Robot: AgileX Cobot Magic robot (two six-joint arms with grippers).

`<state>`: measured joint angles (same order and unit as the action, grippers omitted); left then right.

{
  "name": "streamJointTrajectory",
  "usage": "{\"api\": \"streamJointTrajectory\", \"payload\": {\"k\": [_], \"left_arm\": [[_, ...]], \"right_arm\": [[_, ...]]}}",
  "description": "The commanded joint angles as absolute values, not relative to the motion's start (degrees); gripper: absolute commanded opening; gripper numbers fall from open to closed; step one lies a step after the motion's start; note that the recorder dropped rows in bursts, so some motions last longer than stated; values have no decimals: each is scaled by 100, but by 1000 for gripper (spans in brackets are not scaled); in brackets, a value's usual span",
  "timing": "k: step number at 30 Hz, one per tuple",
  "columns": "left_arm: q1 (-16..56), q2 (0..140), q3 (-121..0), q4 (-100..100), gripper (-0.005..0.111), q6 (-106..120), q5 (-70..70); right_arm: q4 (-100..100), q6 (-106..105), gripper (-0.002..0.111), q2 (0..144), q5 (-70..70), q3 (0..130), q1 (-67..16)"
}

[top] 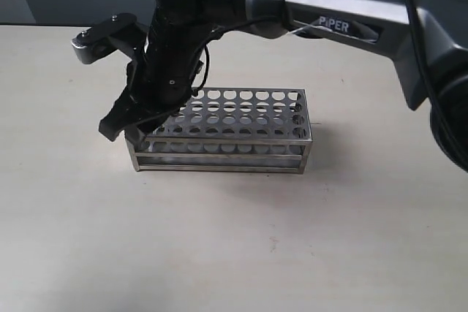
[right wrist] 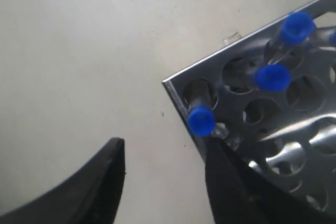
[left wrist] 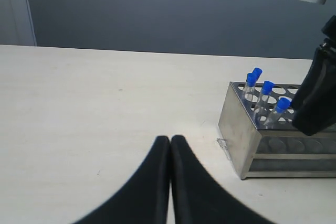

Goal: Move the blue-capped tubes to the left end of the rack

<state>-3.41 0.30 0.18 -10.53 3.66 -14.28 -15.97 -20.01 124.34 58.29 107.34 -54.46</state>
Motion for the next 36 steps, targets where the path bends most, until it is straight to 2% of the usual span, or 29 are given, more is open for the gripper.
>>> {"api": "streamJointTrajectory", "payload": {"k": [1, 15, 20, 27, 31, 36], "left_arm": [[-320, 0, 0, -1041, 1, 364, -1378], [-320, 0, 0, -1041, 1, 364, -1378], [-320, 0, 0, -1041, 1, 364, -1378], [-320, 0, 0, -1041, 1, 364, -1378], [-320, 0, 0, -1041, 1, 364, -1378], [-320, 0, 0, -1041, 1, 364, -1378]], "right_arm": [[-1519, -1828, 47, 12063, 6175, 10726, -5442], [-662, -1277, 47, 10250, 6996, 10726, -5442], [-645, -982, 47, 9158, 6996, 10661, -5442], [-596, -994, 47, 8481, 6996, 10660, -5442], [-592, -1048, 47, 8466, 5670, 10660, -5442], [193, -841, 47, 8038, 5959, 10188, -5408]]}}
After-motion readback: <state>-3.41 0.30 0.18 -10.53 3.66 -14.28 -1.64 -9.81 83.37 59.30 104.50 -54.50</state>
